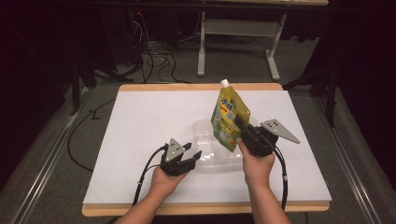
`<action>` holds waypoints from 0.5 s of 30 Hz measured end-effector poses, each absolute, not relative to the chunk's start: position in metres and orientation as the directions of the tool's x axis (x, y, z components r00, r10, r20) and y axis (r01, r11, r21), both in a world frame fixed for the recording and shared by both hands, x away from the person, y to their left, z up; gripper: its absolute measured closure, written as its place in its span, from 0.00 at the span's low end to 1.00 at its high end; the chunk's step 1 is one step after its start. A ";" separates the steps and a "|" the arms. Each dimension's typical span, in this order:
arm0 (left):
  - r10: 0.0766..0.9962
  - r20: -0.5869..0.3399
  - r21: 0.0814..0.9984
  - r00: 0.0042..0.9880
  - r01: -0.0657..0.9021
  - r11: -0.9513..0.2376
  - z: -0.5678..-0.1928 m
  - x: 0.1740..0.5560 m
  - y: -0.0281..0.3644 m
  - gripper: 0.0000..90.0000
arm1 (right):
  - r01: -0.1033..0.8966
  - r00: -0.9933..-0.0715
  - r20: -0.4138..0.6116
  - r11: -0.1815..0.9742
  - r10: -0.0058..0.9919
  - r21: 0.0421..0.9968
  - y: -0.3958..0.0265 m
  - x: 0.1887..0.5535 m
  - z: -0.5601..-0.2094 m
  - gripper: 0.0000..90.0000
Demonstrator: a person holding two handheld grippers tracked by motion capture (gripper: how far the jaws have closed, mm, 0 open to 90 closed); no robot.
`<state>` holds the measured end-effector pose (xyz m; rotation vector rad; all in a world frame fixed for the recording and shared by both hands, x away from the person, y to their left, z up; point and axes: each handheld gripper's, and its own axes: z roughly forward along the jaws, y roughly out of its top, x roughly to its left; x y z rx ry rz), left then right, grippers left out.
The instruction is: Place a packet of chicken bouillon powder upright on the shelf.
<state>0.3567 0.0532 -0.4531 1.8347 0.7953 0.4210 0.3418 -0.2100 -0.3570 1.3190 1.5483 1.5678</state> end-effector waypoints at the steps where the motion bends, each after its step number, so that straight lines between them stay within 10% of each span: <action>1: 0.693 -0.071 0.915 0.717 0.323 -0.242 -0.453 0.357 0.053 0.55 | 0.239 -0.352 0.250 -0.171 0.902 0.956 -0.208 0.342 -0.358 1.00; 15: 0.713 -0.027 0.909 0.701 0.313 -0.274 -0.458 0.358 0.046 0.61 | 0.251 -0.333 0.296 -0.218 0.895 0.943 -0.205 0.343 -0.373 1.00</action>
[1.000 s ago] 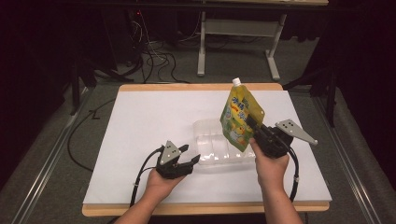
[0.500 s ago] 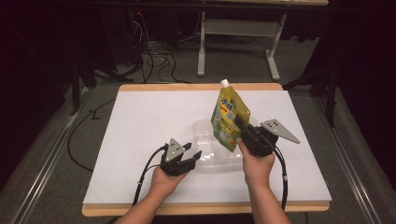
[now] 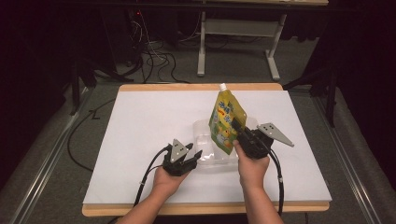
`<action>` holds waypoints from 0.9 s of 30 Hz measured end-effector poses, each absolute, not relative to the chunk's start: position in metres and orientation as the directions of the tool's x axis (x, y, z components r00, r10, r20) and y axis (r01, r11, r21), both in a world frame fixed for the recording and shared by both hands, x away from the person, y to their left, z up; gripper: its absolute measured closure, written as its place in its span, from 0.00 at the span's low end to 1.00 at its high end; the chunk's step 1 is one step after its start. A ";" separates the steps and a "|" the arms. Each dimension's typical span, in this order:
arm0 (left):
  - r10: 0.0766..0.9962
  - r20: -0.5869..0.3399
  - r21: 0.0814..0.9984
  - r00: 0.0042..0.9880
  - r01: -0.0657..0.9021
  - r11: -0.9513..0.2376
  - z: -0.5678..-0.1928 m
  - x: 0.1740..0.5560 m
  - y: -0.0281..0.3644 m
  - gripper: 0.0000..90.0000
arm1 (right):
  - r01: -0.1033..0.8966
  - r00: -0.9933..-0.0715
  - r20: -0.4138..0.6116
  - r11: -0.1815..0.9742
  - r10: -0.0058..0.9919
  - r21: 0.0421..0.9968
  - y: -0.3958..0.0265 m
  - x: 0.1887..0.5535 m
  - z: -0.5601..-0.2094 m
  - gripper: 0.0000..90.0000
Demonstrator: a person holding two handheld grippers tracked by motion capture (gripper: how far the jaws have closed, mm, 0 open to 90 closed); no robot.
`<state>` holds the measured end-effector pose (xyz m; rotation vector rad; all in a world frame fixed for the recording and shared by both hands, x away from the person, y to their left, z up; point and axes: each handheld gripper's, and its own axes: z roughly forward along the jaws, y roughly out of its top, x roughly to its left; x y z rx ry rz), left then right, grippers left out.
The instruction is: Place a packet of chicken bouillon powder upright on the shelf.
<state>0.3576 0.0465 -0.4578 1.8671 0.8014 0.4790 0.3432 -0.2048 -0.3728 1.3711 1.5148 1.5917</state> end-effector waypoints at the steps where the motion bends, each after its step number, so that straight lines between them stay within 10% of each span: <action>1: 0.713 -0.026 0.909 0.701 0.313 -0.275 -0.458 0.358 0.046 0.62 | 0.249 -0.331 0.297 -0.221 0.895 0.943 -0.204 0.343 -0.373 1.00; 27: 0.720 -0.003 0.903 0.694 0.311 -0.296 -0.459 0.357 0.045 0.69 | 0.246 -0.302 0.302 -0.232 0.904 0.941 -0.207 0.343 -0.377 1.00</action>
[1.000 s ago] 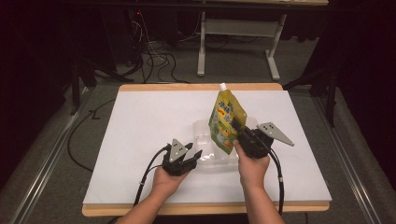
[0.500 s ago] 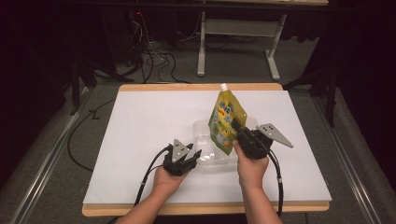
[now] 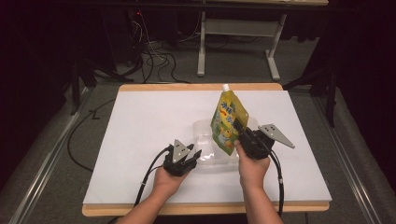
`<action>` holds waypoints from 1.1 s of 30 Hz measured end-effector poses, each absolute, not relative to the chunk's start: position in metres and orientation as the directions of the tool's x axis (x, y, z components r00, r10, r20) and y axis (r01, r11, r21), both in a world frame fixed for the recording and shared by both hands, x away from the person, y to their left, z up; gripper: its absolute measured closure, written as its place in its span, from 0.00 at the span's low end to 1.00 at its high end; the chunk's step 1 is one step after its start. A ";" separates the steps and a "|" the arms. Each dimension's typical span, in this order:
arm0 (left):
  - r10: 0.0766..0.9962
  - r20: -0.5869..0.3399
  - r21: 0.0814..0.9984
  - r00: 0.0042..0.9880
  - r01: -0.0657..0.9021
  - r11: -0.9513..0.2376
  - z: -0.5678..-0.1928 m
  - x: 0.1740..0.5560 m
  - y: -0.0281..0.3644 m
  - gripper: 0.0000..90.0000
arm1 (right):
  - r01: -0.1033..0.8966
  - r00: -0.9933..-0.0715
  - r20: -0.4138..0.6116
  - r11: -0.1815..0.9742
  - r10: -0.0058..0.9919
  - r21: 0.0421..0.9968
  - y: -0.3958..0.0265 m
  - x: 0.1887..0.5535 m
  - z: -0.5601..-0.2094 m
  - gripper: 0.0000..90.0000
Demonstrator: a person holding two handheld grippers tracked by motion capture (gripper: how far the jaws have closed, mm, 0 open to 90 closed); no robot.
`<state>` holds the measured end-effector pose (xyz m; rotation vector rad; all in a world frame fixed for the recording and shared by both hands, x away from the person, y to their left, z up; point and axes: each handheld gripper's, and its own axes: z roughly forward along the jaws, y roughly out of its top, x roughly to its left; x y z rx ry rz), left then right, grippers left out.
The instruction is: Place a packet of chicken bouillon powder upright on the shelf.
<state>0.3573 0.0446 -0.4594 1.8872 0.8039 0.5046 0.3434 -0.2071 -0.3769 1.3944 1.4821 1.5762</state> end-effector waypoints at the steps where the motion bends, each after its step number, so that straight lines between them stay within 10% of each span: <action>1: 0.720 -0.003 0.903 0.694 0.311 -0.296 -0.459 0.357 0.045 0.69 | 0.246 -0.301 0.300 -0.230 0.905 0.941 -0.207 0.344 -0.377 1.00; 33: 0.722 -0.009 0.902 0.692 0.317 -0.293 -0.458 0.361 0.049 0.73 | 0.278 -0.314 0.298 -0.213 0.901 0.937 -0.183 0.343 -0.407 1.00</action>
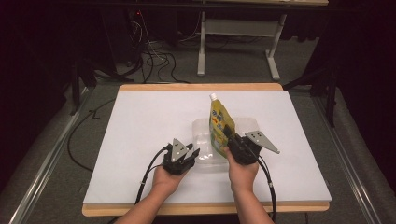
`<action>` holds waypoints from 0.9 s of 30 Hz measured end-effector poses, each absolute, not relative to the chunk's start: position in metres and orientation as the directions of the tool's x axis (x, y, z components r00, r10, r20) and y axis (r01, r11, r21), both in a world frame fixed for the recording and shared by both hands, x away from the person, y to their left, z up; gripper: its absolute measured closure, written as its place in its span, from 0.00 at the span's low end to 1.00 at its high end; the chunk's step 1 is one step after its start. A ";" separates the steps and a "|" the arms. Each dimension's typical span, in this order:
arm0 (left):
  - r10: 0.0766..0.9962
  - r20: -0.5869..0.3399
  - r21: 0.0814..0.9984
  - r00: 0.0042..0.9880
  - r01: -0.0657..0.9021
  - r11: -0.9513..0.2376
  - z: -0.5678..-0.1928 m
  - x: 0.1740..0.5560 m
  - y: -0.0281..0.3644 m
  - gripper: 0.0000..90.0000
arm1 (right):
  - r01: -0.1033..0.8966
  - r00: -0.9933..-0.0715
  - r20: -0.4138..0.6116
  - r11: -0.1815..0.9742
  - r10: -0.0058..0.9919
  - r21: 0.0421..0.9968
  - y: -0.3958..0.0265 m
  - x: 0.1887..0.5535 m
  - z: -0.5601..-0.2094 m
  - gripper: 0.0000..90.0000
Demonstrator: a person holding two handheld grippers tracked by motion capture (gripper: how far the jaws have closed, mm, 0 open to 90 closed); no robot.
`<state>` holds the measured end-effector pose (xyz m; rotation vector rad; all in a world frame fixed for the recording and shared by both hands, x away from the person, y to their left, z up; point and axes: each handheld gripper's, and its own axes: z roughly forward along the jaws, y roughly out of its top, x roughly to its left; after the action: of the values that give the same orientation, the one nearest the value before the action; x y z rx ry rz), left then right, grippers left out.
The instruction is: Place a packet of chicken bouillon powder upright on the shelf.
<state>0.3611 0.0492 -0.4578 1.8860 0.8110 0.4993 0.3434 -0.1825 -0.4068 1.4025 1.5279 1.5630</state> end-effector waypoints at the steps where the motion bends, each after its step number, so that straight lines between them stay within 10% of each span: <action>1: 0.723 -0.004 0.902 0.691 0.314 -0.295 -0.458 0.361 0.049 0.73 | 0.280 -0.314 0.296 -0.210 0.902 0.937 -0.182 0.343 -0.407 1.00; 27: 0.716 -0.043 0.905 0.697 0.331 -0.268 -0.454 0.360 0.053 0.63 | 0.324 -0.341 0.205 -0.090 0.918 0.942 -0.185 0.332 -0.422 0.93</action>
<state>0.3596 0.0528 -0.4542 1.8684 0.8186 0.4636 0.3319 -0.1851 -0.4221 1.3544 1.6560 1.4498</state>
